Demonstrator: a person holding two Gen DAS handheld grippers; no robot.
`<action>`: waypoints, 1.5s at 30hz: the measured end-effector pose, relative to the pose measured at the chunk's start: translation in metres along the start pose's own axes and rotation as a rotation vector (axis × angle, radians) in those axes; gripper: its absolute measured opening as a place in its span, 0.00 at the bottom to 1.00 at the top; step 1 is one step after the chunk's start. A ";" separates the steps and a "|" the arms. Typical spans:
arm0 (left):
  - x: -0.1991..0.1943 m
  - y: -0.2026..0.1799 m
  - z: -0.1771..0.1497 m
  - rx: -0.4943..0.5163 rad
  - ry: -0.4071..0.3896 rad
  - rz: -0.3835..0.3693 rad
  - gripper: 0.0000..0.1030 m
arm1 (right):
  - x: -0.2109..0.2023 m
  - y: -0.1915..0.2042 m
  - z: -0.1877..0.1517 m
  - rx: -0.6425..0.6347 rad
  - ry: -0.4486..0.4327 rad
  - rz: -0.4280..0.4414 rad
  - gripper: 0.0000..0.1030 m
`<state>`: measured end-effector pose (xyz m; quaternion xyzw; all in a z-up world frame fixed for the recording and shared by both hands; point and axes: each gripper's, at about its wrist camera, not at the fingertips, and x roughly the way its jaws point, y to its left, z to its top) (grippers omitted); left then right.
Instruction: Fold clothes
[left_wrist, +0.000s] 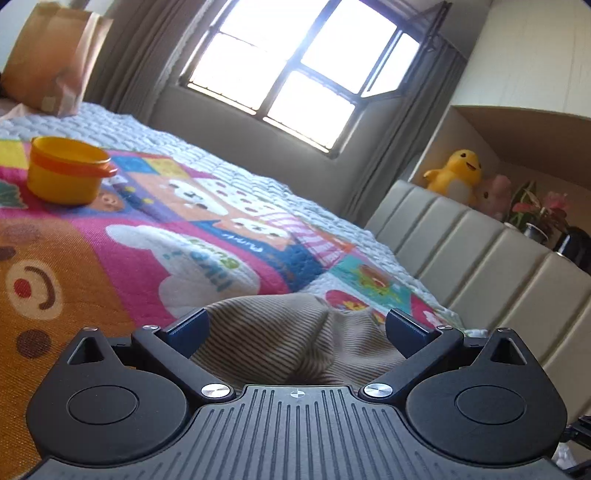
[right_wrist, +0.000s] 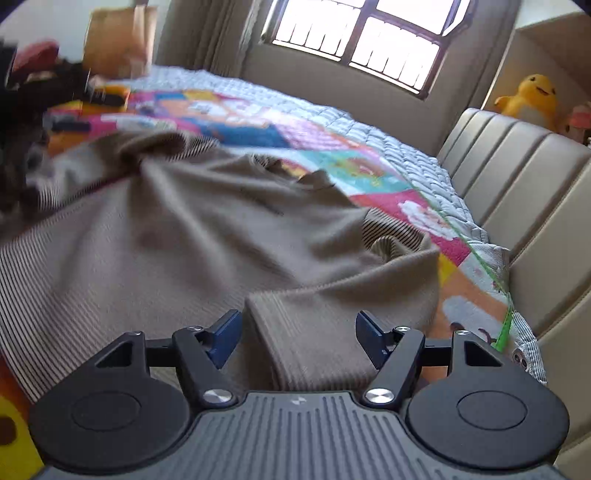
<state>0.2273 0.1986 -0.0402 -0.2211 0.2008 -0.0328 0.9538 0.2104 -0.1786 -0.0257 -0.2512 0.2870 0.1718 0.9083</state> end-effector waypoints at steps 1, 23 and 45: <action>-0.005 -0.004 -0.004 0.020 0.013 -0.006 1.00 | 0.005 0.010 -0.006 -0.045 0.012 -0.029 0.66; -0.064 -0.027 -0.032 0.357 0.061 0.038 1.00 | 0.031 -0.238 -0.001 0.376 0.012 -0.580 0.15; -0.054 -0.041 0.112 0.330 0.151 0.299 0.06 | 0.024 -0.150 -0.120 0.818 -0.363 -0.020 0.59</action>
